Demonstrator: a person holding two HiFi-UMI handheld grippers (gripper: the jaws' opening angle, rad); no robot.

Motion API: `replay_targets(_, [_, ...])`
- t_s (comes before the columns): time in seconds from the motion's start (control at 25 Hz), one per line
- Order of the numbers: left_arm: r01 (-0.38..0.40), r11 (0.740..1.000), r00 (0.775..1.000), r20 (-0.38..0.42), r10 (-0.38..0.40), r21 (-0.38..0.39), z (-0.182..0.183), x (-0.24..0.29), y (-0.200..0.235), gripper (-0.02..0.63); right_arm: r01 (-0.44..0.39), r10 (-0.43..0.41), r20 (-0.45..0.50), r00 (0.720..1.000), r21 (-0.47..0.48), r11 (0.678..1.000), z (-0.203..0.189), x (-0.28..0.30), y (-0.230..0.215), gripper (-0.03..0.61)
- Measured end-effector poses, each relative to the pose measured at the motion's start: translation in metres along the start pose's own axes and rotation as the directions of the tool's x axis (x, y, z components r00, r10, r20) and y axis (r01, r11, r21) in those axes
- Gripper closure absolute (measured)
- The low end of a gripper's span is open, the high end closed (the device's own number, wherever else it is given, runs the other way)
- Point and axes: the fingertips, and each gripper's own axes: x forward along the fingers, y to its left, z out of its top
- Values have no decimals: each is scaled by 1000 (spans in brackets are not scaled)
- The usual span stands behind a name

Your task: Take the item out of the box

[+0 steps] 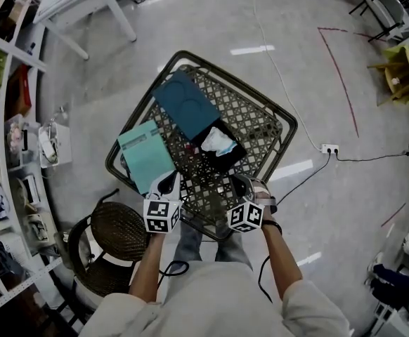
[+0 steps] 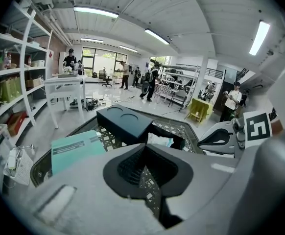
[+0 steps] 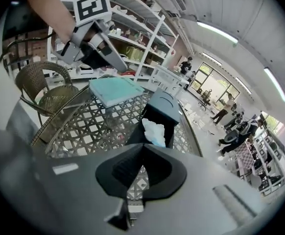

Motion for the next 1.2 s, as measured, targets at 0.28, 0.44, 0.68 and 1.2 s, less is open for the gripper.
replay_targets(0.28, [-2,1000,1000,6,2,-4,1,-1,1,607,-76,76,0,997,57,995,-8,8,4,354])
replay_targets(0.44, [-2,1000,1000,3,2,-8,-3,-2,0,607,-103,104,-34,994,24,994,-17,13,12,236])
replay_targets(0.68, [1,1000,1000,0,-1,-10,-6,-1,0,607,-115,115,-44,992,14,993,-15,23,10,239])
replay_targets(1.2, [-1,1000,1000,-6,0,-14,-10,-4,3,607,-101,104,-63,993,49,994,-1,67,-21,296])
